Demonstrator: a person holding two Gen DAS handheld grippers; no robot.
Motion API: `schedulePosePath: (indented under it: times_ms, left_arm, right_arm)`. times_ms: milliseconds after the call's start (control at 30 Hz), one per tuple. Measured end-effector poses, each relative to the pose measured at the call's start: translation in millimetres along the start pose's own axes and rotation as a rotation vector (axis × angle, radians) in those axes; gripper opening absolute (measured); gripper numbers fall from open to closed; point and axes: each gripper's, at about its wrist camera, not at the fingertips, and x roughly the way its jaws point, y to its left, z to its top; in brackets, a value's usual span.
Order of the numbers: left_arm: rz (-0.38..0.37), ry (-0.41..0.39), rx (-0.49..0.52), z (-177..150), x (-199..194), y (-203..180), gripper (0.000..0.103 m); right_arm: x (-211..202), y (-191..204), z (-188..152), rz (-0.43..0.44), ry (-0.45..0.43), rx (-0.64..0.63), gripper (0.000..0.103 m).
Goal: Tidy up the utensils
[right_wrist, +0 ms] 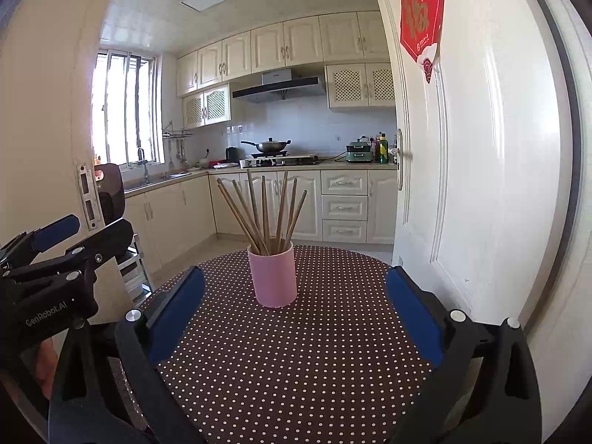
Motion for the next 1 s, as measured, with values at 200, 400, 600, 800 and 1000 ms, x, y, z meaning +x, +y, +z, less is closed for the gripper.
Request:
schedulePosePath:
  times_ms: [200,400,600,800,1000]
  left_arm:
    - [0.008,0.016,0.0,-3.2,0.0,-1.3,0.092]
    - [0.015,0.04,0.001,-6.3,1.5,-0.8,0.092]
    - [0.016,0.049,0.004,-6.5,1.6,-1.0,0.092]
    - [0.018,0.051,0.005,-6.2,1.3,-1.4,0.092]
    - [0.018,0.056,0.003,-6.3,2.7,0.3,0.092]
  right_arm:
    - [-0.9,0.9,-3.6,0.006,0.007,0.007,0.095]
    - [-0.5,1.3,-4.6,0.018,0.019,0.009,0.095]
    - [-1.9,0.7,-4.9,0.018,0.023,0.009,0.095]
    - [-1.9,0.0,-4.4,0.018,0.023,0.008,0.095]
    - [-2.2,0.3,-4.7,0.016,0.023,0.005,0.095]
